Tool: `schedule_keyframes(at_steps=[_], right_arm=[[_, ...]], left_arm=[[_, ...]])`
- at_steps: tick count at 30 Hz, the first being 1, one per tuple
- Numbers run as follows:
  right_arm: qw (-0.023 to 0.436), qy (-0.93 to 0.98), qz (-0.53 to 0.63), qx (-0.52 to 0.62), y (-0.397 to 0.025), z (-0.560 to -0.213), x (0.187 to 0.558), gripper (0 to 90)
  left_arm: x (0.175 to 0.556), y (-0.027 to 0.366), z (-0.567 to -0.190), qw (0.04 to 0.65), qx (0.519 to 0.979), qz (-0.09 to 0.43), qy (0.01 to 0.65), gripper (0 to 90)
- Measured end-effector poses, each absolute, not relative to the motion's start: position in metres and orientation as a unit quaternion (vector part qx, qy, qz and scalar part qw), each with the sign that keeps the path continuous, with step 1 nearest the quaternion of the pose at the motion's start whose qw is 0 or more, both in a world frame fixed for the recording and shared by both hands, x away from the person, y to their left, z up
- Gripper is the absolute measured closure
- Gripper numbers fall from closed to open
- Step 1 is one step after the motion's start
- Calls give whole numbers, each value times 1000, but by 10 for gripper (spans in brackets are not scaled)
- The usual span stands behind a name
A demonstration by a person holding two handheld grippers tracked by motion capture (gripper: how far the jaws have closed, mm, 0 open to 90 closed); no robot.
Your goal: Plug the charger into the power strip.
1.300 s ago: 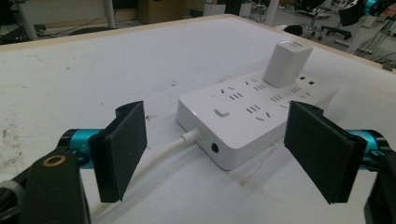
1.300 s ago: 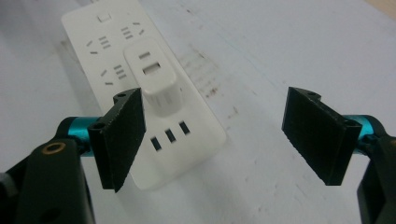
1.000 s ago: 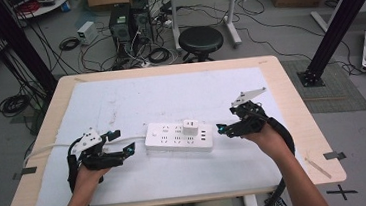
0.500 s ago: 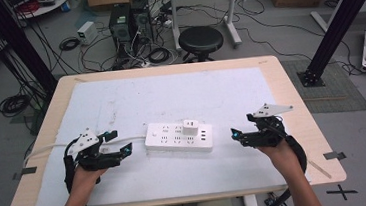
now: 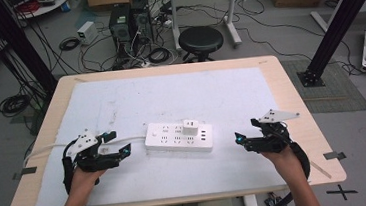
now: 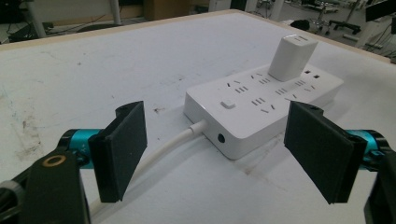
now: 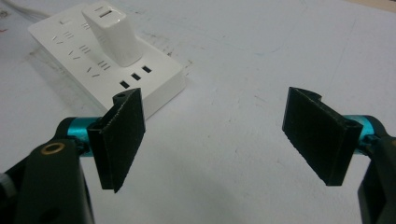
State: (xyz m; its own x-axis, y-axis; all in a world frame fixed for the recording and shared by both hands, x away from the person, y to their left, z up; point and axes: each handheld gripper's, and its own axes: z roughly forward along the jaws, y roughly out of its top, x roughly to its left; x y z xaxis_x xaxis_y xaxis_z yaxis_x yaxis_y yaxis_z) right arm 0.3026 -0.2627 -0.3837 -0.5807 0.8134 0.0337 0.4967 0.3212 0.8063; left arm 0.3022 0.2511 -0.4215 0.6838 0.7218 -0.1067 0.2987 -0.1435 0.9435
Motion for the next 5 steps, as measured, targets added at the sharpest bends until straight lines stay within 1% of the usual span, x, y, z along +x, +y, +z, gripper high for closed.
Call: schedule_keyframes(at_steps=[5], right_arm=[[193, 789, 412, 412, -265, -386, 301, 217]], left_arm=[[302, 253, -424, 553, 729, 191, 354, 213]])
